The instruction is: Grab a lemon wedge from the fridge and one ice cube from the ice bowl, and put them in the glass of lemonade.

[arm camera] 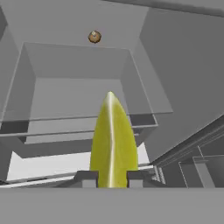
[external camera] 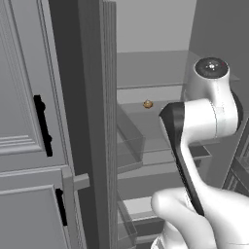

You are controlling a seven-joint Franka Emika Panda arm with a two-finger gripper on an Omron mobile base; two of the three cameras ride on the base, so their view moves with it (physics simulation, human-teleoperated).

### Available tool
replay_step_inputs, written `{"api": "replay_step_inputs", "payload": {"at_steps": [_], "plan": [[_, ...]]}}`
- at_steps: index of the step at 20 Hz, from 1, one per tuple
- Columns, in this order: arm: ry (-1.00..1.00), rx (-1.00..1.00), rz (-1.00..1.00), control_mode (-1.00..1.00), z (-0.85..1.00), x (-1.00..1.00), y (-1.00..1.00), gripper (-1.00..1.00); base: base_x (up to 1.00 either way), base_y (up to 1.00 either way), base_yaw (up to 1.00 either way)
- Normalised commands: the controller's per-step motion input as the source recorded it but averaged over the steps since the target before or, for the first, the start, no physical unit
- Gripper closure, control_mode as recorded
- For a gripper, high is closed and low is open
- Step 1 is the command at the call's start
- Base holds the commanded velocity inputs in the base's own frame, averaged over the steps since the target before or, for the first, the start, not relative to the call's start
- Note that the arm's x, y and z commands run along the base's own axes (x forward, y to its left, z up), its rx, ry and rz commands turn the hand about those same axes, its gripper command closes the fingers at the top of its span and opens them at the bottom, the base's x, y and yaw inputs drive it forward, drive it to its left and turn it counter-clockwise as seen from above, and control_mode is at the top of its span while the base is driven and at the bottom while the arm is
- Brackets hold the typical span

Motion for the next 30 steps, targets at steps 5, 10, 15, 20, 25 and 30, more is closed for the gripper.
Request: {"api": "replay_step_inputs", "payload": {"at_steps": [5, 10, 15, 20, 25, 30], "plan": [[0.15, 0.0, 0.07, -1.0, -0.54, 0.01, -0.03, 1.0, 0.0, 0.0, 0.0], [-0.07, 0.0, 0.11, -1.0, -0.11, 0.07, -0.15, 1.0, 0.0, 0.0, 0.0], [0.0, 0.0, 0.0, 1.0, 0.0, 0.0, 0.0, 1.0, -0.41, -0.11, 0.01], [0.0, 0.0, 0.0, 1.0, 0.0, 0.0, 0.0, 1.0, -1.0, 0.0, 0.08], [0.0, 0.0, 0.0, 1.0, 0.0, 0.0, 0.0, 1.0, -1.0, 0.0, 0.08], [0.0, 0.0, 0.0, 1.0, 0.0, 0.0, 0.0, 1.0, -0.92, -0.22, 0.01]]}}
